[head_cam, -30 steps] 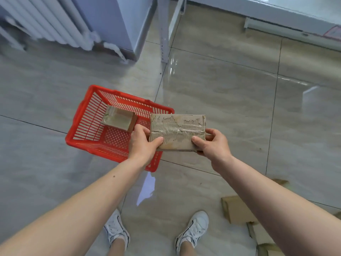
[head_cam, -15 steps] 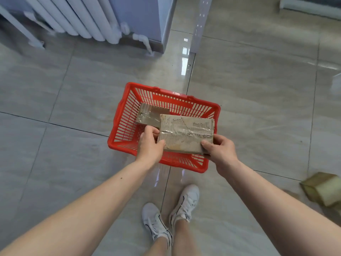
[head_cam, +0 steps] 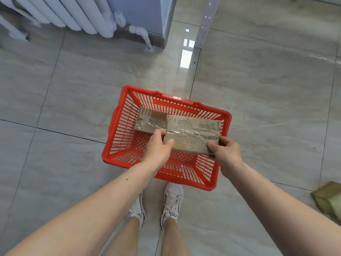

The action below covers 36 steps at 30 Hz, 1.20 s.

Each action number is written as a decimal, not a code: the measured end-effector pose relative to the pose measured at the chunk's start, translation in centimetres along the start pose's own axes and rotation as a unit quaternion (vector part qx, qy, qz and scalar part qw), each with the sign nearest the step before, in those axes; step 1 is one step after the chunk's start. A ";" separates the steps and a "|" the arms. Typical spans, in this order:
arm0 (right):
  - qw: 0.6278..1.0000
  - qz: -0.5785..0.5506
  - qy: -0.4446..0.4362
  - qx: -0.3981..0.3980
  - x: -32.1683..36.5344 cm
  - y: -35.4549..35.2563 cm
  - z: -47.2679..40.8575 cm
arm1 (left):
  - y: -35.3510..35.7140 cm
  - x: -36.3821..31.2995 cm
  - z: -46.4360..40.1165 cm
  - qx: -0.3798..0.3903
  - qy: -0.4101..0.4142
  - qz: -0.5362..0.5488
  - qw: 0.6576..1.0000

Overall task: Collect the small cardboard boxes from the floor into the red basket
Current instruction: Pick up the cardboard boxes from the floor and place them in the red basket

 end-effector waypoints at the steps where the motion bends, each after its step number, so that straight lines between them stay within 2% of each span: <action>1: 1.000 -0.001 0.002 -0.004 -0.3 0.2 -0.7 | 0.1 0.2 -0.7 0.006 -0.004 -0.001 1.000; 10: 0.998 0.003 0.019 -0.064 -5.4 1.9 -7.2 | 2.2 4.4 -7.9 0.058 -0.034 -0.062 0.996; 17: 0.993 0.027 0.000 -0.113 -8.3 2.9 -12.2 | 5.0 7.8 -13.8 0.092 -0.020 -0.079 0.992; 22: 0.993 0.036 0.004 -0.113 -9.7 3.8 -15.9 | 6.7 8.8 -16.6 0.116 -0.008 -0.124 0.985; 29: 0.991 0.042 0.024 -0.121 -10.7 4.0 -19.4 | 8.2 8.9 -19.1 0.110 0.037 -0.160 0.980; 36: 0.995 0.053 0.051 -0.062 -10.8 5.2 -19.5 | 9.2 8.8 -18.9 0.116 0.022 -0.214 0.970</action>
Point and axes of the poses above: each hand's wrist, its own z-axis away from the middle knuckle, its own y-axis out of the palm, x = y × z, the point moved 10 cm from there along -z, towards the middle knuckle, and after that the axes turned 6 degrees about x, right-handed, at the moved point
